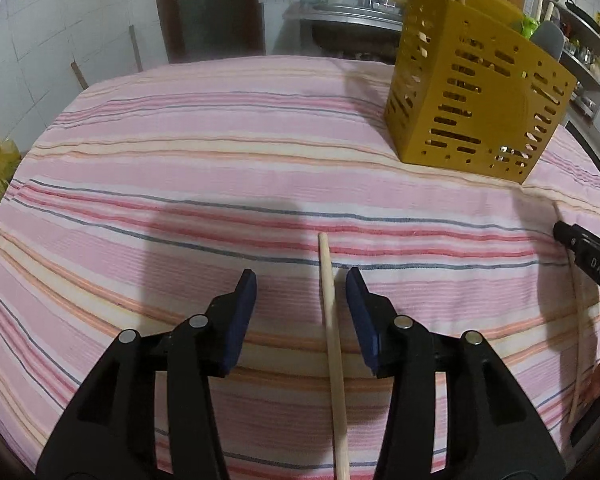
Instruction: Organize utensils
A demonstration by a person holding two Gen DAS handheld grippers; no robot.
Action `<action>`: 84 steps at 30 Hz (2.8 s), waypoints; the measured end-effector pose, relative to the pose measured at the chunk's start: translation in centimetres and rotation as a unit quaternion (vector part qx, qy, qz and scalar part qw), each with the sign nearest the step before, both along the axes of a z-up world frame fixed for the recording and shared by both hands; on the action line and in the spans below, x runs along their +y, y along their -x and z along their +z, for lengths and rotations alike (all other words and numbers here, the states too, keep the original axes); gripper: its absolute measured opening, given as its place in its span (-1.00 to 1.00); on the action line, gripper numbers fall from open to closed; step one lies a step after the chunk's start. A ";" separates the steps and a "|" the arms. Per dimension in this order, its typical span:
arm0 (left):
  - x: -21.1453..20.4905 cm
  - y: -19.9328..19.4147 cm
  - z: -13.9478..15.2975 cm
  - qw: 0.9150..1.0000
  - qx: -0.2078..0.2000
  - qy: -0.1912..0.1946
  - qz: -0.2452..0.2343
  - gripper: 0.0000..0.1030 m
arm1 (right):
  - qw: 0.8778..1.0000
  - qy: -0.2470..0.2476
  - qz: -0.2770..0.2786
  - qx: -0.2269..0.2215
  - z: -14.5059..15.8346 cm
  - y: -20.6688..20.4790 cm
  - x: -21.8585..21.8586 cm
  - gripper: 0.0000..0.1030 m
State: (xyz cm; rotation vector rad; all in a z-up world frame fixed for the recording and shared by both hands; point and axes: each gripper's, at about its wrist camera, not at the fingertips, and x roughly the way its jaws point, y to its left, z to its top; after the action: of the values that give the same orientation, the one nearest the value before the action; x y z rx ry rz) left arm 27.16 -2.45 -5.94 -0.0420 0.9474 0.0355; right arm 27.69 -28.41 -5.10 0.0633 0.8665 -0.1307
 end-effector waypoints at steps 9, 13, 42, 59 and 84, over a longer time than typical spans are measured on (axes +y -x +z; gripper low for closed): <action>0.1 -0.9 0.1 1.000 0.012 0.016 -0.001 -0.68 | 1.000 -0.024 0.006 -0.008 0.4 -0.5 -0.4 -0.86; 0.7 -1.0 0.3 0.999 0.007 0.034 -0.003 -0.90 | 0.999 -0.027 0.009 -0.021 1.0 0.1 -0.4 -0.88; 1.3 8.0 11.1 0.981 -0.184 0.050 -0.036 -0.91 | 0.967 -0.035 0.029 -0.249 9.7 13.0 -0.2 -0.88; 0.4 1.0 0.8 0.998 -0.036 0.006 -0.044 -0.16 | 0.979 -0.049 0.016 -0.199 5.8 7.5 -1.0 -0.88; -1.6 -0.3 0.2 0.998 -0.021 -0.013 -0.061 -0.90 | 0.980 -0.049 0.019 -0.190 4.4 7.1 -0.7 -0.88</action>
State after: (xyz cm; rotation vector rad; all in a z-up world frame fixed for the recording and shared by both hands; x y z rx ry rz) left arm 27.47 -4.02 -5.75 0.0398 0.9066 -0.0657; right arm 20.57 -29.07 -0.74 0.1584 0.4905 -0.0383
